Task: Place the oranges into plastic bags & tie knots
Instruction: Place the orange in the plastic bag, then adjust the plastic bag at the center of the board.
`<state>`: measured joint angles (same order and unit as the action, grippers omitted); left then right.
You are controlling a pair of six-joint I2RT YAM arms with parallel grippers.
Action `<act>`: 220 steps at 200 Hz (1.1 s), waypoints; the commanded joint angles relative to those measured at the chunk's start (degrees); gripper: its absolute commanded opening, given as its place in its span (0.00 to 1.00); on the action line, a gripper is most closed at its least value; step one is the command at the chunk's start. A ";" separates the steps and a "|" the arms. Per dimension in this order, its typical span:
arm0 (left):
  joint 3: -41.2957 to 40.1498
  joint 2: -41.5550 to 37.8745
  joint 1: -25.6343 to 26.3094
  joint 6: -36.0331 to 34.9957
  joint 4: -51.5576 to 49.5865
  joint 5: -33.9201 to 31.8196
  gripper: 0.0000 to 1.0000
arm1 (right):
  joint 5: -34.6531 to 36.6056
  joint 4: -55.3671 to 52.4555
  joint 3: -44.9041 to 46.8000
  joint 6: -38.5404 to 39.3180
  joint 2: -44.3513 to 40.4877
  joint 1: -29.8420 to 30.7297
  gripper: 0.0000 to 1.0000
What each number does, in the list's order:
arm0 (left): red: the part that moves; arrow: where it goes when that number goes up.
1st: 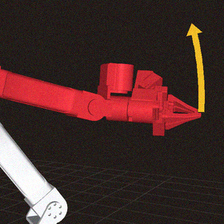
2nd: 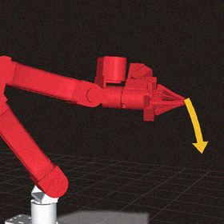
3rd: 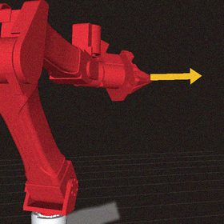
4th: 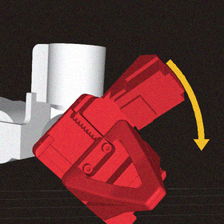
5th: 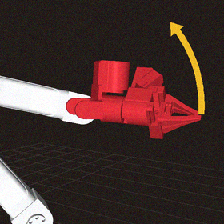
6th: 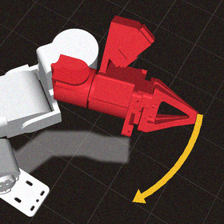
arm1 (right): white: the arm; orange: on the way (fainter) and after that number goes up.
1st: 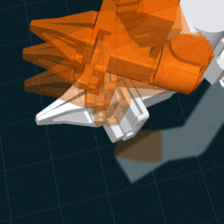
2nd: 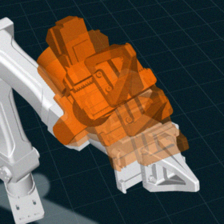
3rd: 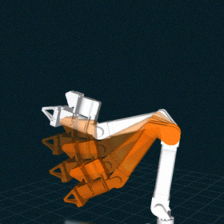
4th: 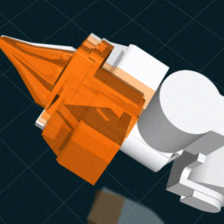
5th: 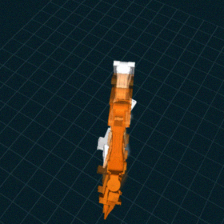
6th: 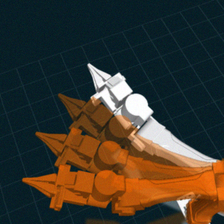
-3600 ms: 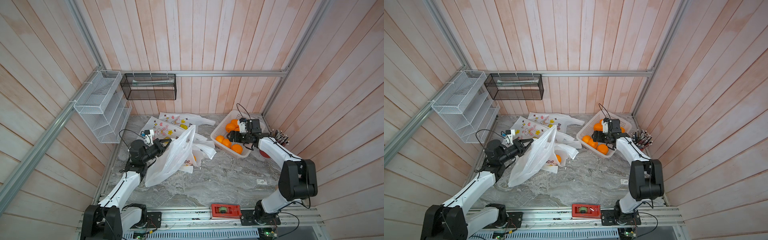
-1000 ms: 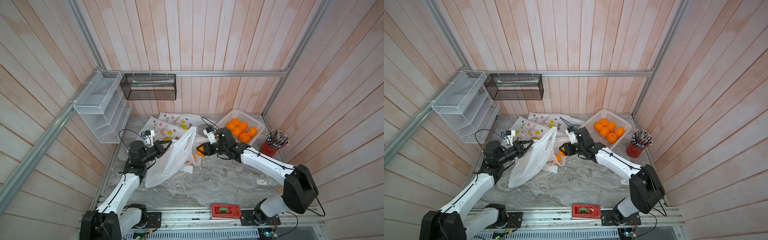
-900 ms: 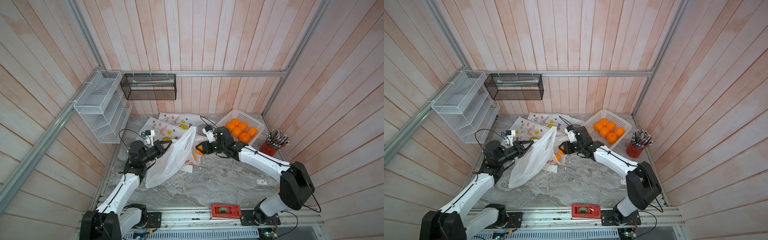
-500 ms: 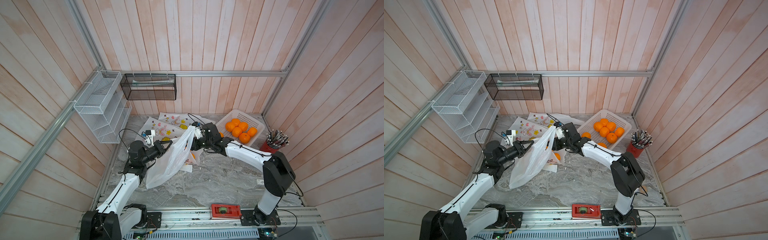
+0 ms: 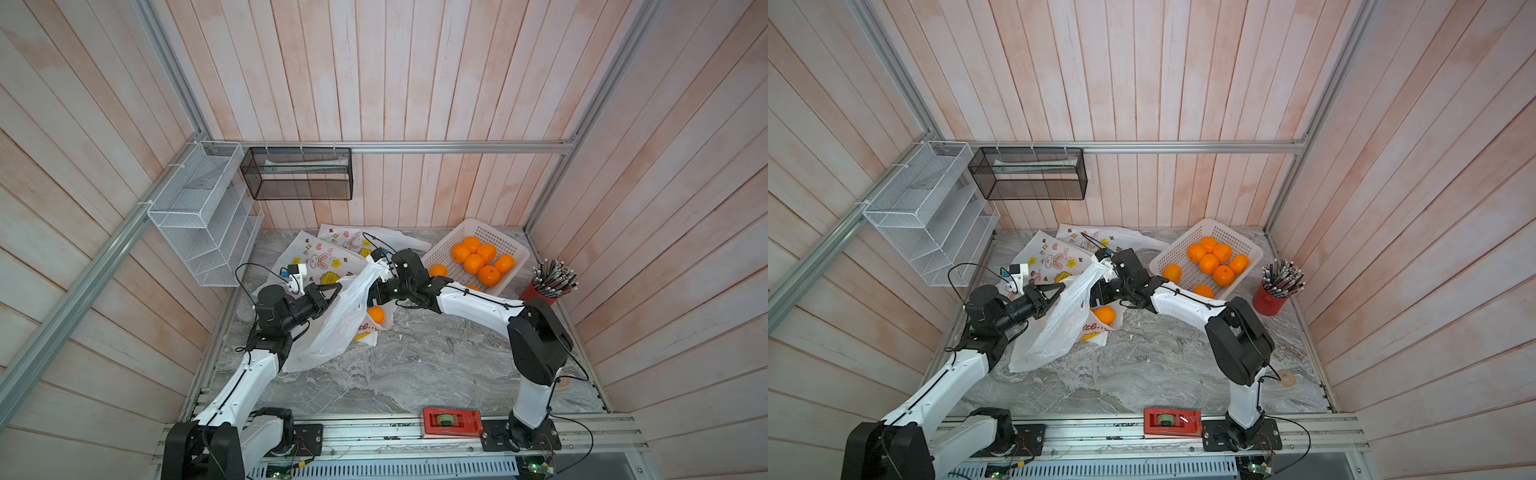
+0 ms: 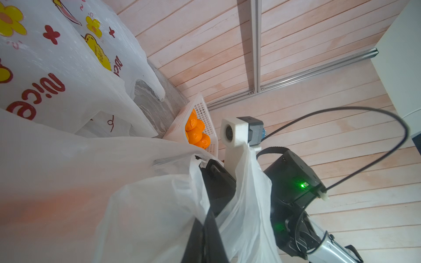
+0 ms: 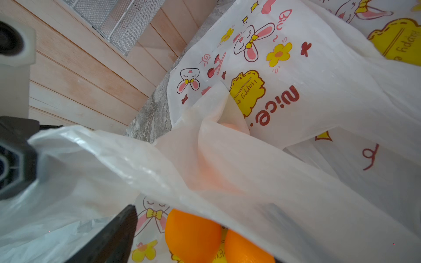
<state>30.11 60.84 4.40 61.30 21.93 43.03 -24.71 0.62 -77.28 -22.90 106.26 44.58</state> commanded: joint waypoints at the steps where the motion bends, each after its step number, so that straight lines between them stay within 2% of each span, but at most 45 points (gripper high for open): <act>1: -0.58 -0.09 -0.27 -0.30 1.49 -0.31 0.00 | 2.51 -0.62 1.71 0.63 -3.67 -0.32 0.89; 14: -0.65 0.00 -0.23 -0.24 1.46 -0.40 0.00 | 3.64 -0.74 3.09 0.57 -4.83 -0.28 0.87; 56: -0.92 0.29 -0.32 -0.39 1.53 -0.49 0.00 | 5.57 -1.05 7.36 0.18 -7.24 -0.24 0.66; 117: -0.81 0.95 -0.29 -0.22 1.82 -0.75 0.00 | 6.45 -0.29 14.40 -0.38 -11.55 0.24 0.45; 176: -0.55 1.82 -0.33 -0.64 1.97 -0.66 0.00 | 2.18 -1.31 19.68 -0.22 -20.56 1.74 0.46; 203: -0.34 2.09 -0.27 -1.06 2.06 -0.66 0.00 | -1.24 -1.52 22.53 -0.79 -28.76 1.83 0.53; 220: -0.19 2.26 -0.27 -1.39 2.11 -0.59 0.00 | -0.98 -3.05 22.79 -1.36 -34.05 1.30 0.58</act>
<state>30.09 62.63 4.40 61.19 22.37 43.00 -23.35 -0.89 -54.89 -23.62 78.78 46.13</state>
